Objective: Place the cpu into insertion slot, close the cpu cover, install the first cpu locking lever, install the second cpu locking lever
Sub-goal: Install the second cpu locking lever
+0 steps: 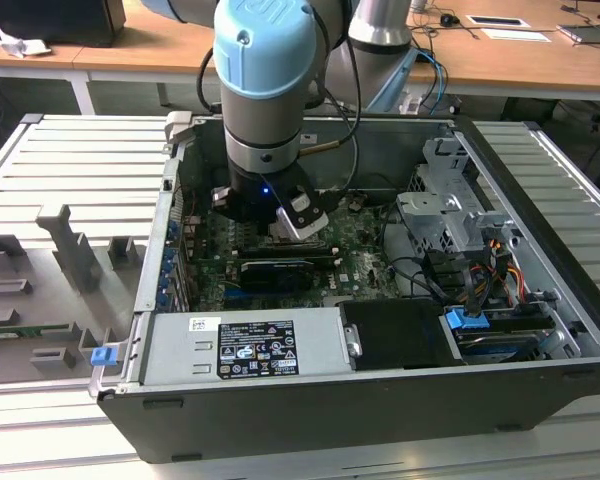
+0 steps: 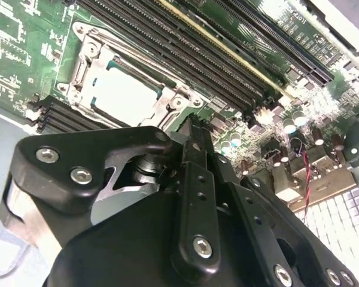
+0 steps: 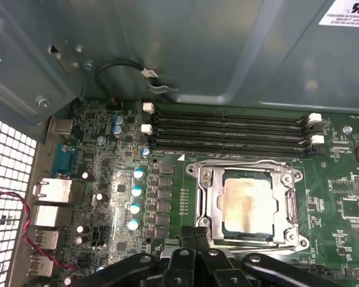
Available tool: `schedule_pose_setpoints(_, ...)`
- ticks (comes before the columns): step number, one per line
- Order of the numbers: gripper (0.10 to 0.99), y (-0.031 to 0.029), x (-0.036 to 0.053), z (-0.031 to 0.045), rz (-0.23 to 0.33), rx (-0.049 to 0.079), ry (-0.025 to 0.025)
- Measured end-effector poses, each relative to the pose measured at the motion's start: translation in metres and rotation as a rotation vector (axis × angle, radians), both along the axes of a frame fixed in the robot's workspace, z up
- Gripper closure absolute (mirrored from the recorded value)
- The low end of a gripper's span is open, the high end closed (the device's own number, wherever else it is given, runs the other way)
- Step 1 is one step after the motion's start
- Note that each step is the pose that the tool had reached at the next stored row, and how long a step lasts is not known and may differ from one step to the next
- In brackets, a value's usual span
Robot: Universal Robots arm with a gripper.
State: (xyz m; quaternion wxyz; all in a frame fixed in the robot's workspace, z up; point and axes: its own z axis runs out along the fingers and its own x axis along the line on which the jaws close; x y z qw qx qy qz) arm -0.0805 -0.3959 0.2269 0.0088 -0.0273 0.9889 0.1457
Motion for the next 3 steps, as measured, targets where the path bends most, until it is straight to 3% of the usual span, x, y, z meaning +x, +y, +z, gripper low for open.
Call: schedule_pose_setpoints(3, 0.98, 0.0, 0.0, 0.003, 0.0, 0.0, -0.0001)
